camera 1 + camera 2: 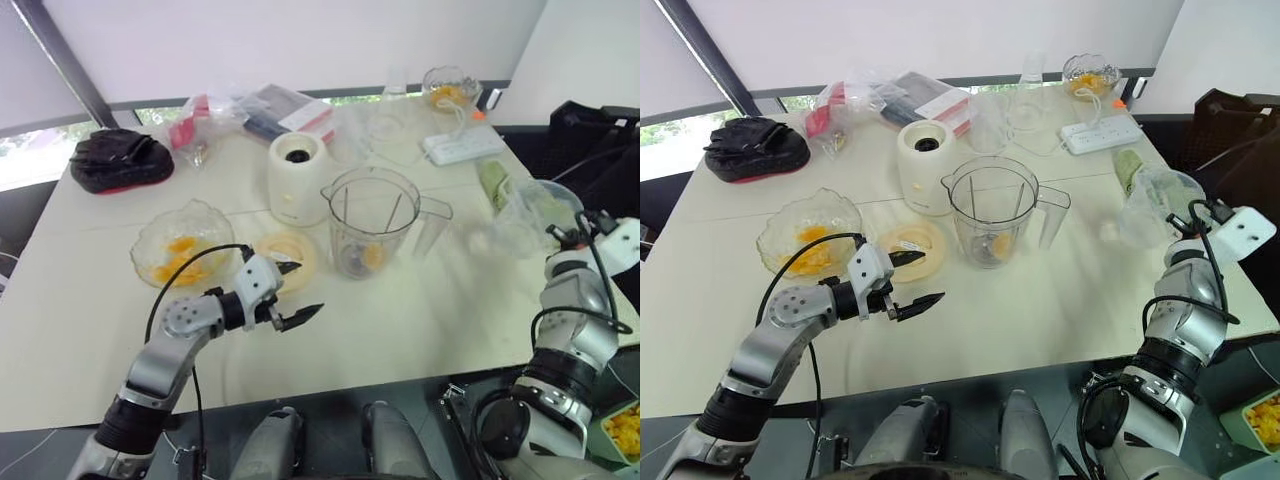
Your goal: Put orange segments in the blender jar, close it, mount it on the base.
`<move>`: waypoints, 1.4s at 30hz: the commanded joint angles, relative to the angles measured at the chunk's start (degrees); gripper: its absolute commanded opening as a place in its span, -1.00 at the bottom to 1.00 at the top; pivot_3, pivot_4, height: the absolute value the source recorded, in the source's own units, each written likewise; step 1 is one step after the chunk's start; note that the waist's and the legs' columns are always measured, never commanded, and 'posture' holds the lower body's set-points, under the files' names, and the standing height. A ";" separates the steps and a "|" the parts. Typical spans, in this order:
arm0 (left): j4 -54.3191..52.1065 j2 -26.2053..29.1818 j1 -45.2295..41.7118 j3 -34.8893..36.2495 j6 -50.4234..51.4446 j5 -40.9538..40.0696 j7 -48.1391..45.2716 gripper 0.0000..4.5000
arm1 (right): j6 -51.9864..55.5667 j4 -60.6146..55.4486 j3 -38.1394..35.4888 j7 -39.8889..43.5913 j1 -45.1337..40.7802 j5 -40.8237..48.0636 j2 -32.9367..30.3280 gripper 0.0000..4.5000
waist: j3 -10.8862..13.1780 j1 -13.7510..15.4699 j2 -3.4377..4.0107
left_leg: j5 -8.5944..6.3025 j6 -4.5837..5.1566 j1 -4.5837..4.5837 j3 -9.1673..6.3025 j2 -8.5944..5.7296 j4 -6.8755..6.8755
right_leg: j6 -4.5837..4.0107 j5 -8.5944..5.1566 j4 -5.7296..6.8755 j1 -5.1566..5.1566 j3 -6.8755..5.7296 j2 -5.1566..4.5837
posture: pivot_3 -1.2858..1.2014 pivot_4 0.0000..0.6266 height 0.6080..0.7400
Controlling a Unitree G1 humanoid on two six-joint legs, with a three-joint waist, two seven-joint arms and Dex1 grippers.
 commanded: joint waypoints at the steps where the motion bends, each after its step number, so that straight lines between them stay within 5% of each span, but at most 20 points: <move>1: -3.50 0.84 0.88 1.75 0.49 -1.06 0.52 1.00 | -6.48 2.49 0.83 0.04 -0.55 1.07 -0.41 -0.99 | 0.00 -0.10 0.01 | 0.00 0.00 0.01 0.01 0.01 0.00 | 0.00 0.00 0.01 0.00 0.01 0.01 | 0.03 -0.52 1.00; 20: -7.15 1.18 3.05 2.12 2.88 -0.91 2.04 1.00 | -16.56 17.07 6.17 -1.83 -0.54 1.05 -4.77 -0.99 | -0.01 0.14 0.01 | -0.03 0.05 0.26 0.08 0.01 0.00 | 0.00 0.00 -0.03 0.26 0.07 0.01 | 0.03 -0.52 1.00; 23: -7.08 0.94 2.97 1.94 2.89 -0.78 2.31 1.00 | -16.36 16.77 7.12 -1.77 -0.29 1.27 -5.08 -0.61 | -0.01 0.16 0.01 | -0.04 0.07 0.28 0.08 0.01 0.00 | 0.00 0.00 -0.03 0.28 0.07 0.01 | 0.03 -0.52 1.00; 26: -6.84 0.61 2.82 1.73 2.68 -0.62 2.57 1.00 | -15.48 15.04 8.22 -1.62 0.49 1.30 -5.23 0.03 | -0.01 0.09 0.01 | -0.04 0.06 0.29 0.08 0.01 0.00 | 0.00 0.00 -0.03 0.28 0.07 0.01 | 0.03 -0.52 1.00; 42: -6.85 -0.57 4.16 0.41 1.86 -0.22 2.69 1.00 | -1.24 -12.74 10.74 -3.13 16.82 5.21 -1.86 0.03 | -0.02 0.45 0.02 | -0.09 0.16 0.33 0.06 0.04 -0.05 | -0.01 -0.01 -0.04 0.30 0.08 0.03 | 0.03 -0.52 1.00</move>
